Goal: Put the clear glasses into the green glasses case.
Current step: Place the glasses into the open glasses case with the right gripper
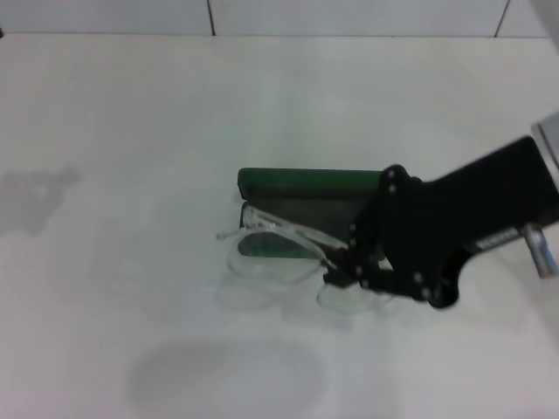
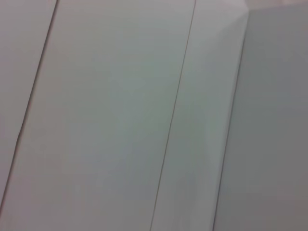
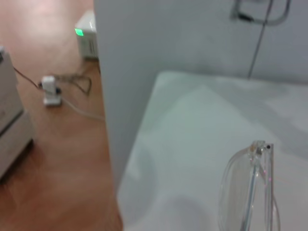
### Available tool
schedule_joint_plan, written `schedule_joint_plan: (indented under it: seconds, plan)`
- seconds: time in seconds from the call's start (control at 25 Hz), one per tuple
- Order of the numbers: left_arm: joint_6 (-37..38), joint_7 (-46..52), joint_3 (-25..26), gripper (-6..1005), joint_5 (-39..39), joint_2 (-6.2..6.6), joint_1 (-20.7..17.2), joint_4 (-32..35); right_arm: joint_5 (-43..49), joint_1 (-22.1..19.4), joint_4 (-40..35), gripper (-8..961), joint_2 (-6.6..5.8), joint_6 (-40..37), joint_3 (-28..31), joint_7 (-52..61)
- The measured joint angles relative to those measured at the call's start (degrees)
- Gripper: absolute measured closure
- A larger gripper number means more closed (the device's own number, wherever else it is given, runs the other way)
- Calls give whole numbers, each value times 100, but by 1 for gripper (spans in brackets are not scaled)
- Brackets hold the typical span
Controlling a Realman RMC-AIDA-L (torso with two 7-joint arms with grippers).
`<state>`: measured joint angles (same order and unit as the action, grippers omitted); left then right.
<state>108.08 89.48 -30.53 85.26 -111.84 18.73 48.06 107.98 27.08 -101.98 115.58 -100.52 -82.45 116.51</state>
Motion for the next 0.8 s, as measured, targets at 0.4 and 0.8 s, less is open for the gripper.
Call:
schedule_joint_plan:
  seconds: [0.4,0.8]
  plan:
    - [-160,-50,-24,947,185,-70,-29,74,1767,1858,617,893,23,-444,-71,1623]
    - [-356,-170,-36,948,475,-266,57,41,2882,2763,1968,893,38,-58,-1131,1506]
